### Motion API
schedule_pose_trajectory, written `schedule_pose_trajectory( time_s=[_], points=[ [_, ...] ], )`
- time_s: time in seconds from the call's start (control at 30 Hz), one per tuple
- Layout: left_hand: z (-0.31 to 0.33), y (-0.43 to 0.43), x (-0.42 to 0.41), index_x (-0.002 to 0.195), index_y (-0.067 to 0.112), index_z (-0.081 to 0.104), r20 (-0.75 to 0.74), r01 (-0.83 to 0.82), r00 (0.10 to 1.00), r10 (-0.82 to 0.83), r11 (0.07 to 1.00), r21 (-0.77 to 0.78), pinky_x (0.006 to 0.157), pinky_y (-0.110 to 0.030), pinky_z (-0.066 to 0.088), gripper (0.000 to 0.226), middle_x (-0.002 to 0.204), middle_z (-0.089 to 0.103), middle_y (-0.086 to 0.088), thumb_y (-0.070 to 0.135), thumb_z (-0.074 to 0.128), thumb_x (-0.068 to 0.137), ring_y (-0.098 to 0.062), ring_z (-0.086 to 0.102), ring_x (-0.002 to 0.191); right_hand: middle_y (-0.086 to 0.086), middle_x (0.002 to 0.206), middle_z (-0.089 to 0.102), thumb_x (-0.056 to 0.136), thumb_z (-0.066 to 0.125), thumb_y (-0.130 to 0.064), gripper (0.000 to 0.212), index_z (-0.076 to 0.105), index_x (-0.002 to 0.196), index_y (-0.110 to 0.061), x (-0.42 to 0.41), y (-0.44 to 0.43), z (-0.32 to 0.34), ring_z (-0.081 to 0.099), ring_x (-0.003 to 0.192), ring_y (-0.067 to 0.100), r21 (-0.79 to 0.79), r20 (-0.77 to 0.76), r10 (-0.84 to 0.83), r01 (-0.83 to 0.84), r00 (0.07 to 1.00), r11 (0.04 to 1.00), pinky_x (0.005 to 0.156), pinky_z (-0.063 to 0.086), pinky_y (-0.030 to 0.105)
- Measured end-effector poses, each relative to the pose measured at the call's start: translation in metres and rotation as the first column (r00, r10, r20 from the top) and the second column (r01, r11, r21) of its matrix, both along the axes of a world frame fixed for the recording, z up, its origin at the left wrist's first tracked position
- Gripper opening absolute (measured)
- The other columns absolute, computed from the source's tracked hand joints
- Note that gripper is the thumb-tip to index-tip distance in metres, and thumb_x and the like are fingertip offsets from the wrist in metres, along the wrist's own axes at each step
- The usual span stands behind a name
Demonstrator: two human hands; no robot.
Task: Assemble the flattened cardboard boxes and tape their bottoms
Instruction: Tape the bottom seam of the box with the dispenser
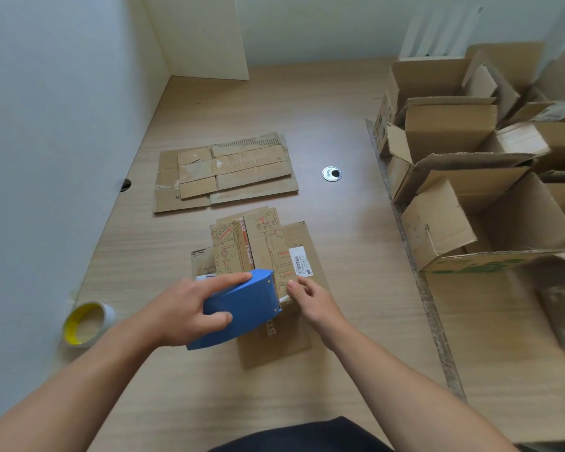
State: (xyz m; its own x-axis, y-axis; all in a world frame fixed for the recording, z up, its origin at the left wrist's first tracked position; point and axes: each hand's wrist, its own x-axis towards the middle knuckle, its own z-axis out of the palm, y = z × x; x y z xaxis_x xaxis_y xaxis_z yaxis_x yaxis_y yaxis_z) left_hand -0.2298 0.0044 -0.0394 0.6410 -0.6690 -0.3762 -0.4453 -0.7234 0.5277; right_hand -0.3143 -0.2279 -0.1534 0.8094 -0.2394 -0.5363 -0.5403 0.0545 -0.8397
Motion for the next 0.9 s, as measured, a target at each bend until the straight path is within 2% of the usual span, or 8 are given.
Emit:
schedule_pose_trajectory(
  time_s=[0.17,0.3,0.47,0.6,0.7,0.8,0.9],
  points=[
    [0.009,-0.001,-0.001,0.121,0.083,0.029,-0.074,-0.037,0.997,0.035,0.999,-0.029,0.070,-0.013,0.047,0.063,0.120,0.054,0.031,0.050,0.055,0.075,0.011,0.052,0.100,-0.006,0.122,0.069,0.101,0.056,-0.036,0.035,0.062,0.132,-0.021,0.002,-0.003,0.004,0.063,0.114,0.010,-0.068,0.026,0.059,-0.057,0.998,0.996,0.104,0.047,0.031],
    [0.021,0.003,-0.002,0.119,0.082,0.034,-0.138,-0.069,0.988,0.068,0.998,-0.004,0.072,-0.015,0.046,0.061,0.117,0.055,0.035,0.049,0.056,0.073,0.010,0.054,0.099,-0.002,0.124,0.068,0.101,0.056,-0.033,0.037,0.061,0.134,-0.017,0.003,-0.003,0.007,0.063,0.115,0.013,-0.079,0.025,0.072,-0.070,0.997,0.994,0.106,0.047,0.035],
    [0.039,0.034,0.002,0.122,0.076,0.042,-0.228,-0.176,0.957,0.180,0.984,0.039,0.092,-0.032,0.051,0.063,0.120,0.060,0.031,0.053,0.058,0.065,0.000,0.061,0.102,-0.005,0.125,0.067,0.102,0.054,-0.034,0.038,0.057,0.138,-0.021,0.006,-0.003,0.011,0.061,0.113,0.012,-0.154,0.024,0.113,-0.108,0.993,0.982,0.103,0.048,0.033],
    [0.043,0.044,0.001,0.118,0.076,0.046,-0.272,-0.192,0.941,0.201,0.979,0.061,0.094,-0.030,0.050,0.061,0.119,0.058,0.036,0.049,0.061,0.066,0.002,0.061,0.103,-0.005,0.122,0.067,0.102,0.054,-0.031,0.042,0.052,0.143,-0.023,0.010,0.001,0.011,0.062,0.113,0.014,-0.189,0.049,0.130,-0.119,0.990,0.975,0.103,0.048,0.036],
    [0.044,0.053,0.003,0.118,0.075,0.047,-0.286,-0.220,0.928,0.238,0.971,0.094,0.097,-0.033,0.049,0.061,0.120,0.060,0.034,0.049,0.062,0.065,0.001,0.062,0.103,-0.007,0.117,0.064,0.102,0.054,-0.033,0.046,0.046,0.147,-0.026,0.011,0.001,0.010,0.061,0.110,0.014,-0.247,0.040,0.153,-0.139,0.987,0.959,0.096,0.047,0.029],
    [0.041,0.057,0.005,0.120,0.073,0.048,-0.307,-0.232,0.916,0.257,0.966,0.118,0.099,-0.037,0.049,0.062,0.123,0.061,0.029,0.052,0.061,0.064,-0.003,0.063,0.105,-0.004,0.123,0.063,0.102,0.054,-0.032,0.049,0.044,0.149,-0.025,0.010,0.002,0.009,0.060,0.114,0.014,-0.273,0.048,0.141,-0.123,0.989,0.954,0.096,0.045,0.025],
    [0.034,0.051,0.002,0.119,0.073,0.049,-0.325,-0.242,0.904,0.277,0.960,0.143,0.096,-0.040,0.050,0.059,0.119,0.063,0.025,0.048,0.060,0.067,-0.006,0.065,0.100,-0.001,0.137,0.056,0.103,0.052,-0.033,0.051,0.040,0.151,-0.029,0.009,0.004,0.006,0.052,0.127,0.018,-0.405,0.076,0.174,-0.129,0.982,0.905,0.107,0.042,0.033]
  ],
)
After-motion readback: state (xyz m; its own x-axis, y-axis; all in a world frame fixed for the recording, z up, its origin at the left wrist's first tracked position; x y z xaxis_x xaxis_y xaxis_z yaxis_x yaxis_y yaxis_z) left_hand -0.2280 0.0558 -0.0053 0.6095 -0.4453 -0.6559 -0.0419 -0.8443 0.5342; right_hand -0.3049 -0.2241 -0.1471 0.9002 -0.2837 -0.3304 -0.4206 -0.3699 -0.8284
